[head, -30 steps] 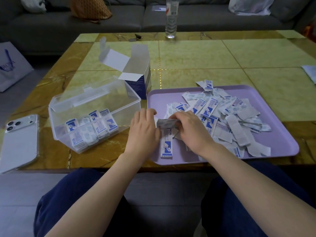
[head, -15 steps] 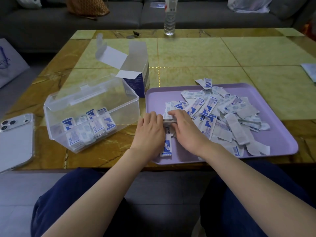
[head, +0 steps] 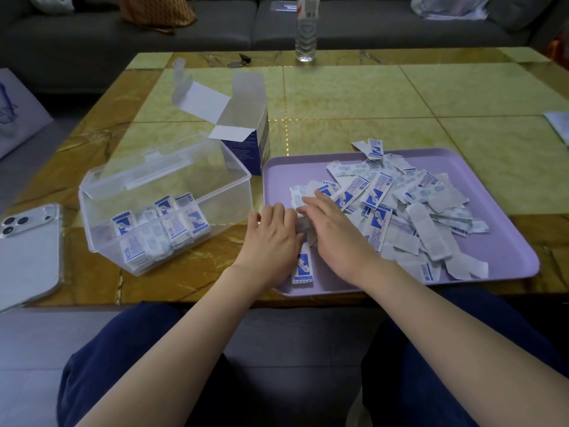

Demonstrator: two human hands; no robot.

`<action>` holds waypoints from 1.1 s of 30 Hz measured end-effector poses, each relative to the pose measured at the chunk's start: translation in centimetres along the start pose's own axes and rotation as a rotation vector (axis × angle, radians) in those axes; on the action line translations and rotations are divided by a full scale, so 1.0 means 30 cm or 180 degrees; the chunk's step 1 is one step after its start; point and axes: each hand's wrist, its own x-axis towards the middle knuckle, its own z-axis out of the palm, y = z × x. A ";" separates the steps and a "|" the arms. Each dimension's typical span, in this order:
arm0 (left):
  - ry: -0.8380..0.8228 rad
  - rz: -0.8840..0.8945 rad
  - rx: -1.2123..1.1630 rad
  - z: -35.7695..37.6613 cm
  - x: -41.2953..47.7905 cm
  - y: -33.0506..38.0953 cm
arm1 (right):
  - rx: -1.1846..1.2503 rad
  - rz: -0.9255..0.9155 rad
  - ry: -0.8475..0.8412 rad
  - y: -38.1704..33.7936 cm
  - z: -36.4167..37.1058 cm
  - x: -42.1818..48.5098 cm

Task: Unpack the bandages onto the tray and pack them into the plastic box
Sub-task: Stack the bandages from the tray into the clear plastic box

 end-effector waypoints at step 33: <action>0.1662 -0.0130 -0.1519 -0.178 -0.062 -0.159 | 0.0735 -0.0491 0.0816 -0.162 -0.059 0.022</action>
